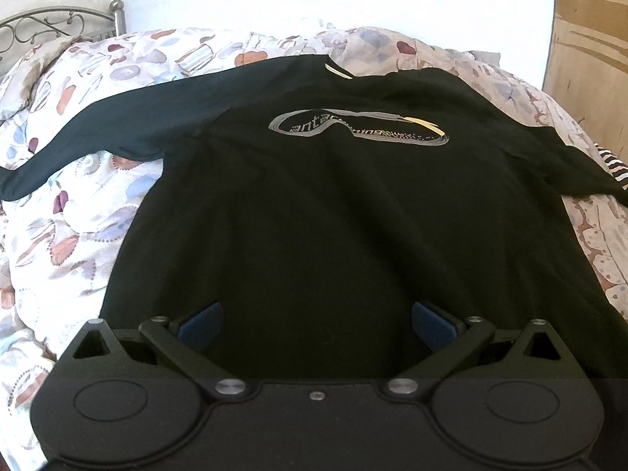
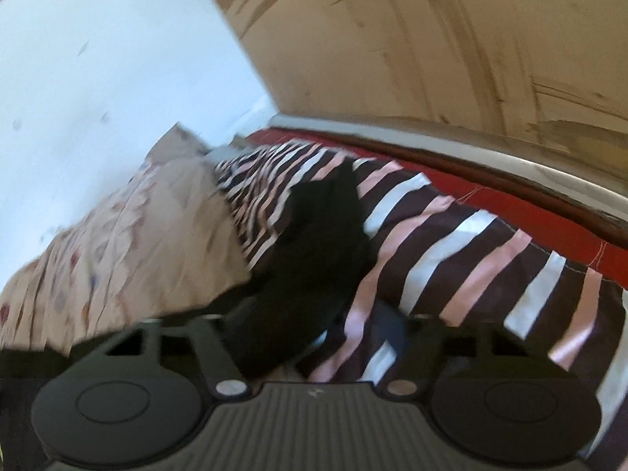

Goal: Fold small clothes

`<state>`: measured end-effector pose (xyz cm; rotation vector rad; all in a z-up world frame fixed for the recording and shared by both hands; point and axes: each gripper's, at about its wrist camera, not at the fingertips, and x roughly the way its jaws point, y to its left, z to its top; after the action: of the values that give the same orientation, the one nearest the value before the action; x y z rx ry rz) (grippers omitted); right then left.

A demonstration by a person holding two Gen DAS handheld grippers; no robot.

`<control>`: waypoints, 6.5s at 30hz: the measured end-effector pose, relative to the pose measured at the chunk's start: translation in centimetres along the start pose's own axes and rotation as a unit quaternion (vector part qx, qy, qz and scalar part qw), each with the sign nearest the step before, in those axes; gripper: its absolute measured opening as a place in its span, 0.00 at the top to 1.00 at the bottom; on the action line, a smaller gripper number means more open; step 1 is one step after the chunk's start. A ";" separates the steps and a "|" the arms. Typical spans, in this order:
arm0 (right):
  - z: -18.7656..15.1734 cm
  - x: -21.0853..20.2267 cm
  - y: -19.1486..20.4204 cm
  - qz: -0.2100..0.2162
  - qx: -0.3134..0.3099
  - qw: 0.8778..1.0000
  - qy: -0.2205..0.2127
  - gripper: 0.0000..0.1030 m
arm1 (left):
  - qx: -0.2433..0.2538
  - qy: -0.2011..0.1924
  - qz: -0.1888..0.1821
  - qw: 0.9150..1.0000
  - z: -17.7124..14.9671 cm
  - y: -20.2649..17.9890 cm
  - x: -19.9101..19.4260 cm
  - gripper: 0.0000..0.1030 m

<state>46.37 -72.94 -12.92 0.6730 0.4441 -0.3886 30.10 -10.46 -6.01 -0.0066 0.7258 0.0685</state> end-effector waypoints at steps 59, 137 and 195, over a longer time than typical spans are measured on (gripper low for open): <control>3.9 10.1 15.6 0.145 -0.169 0.974 0.048 0.92 | -0.018 0.020 -0.002 1.000 0.3 0.0 2.3 0.01; -37.5 -28.4 39.7 0.328 -0.438 0.828 0.121 0.76 | -0.188 -0.032 0.052 0.980 -2.4 21.4 -8.8 0.01; -20.2 -16.1 23.9 0.069 -0.439 0.896 0.017 0.55 | -0.072 0.012 0.005 0.997 1.5 13.7 2.5 0.01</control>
<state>38.97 -39.07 -6.65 -0.1757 0.5422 -0.0130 32.11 3.37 -6.28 -0.1412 0.7440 0.1307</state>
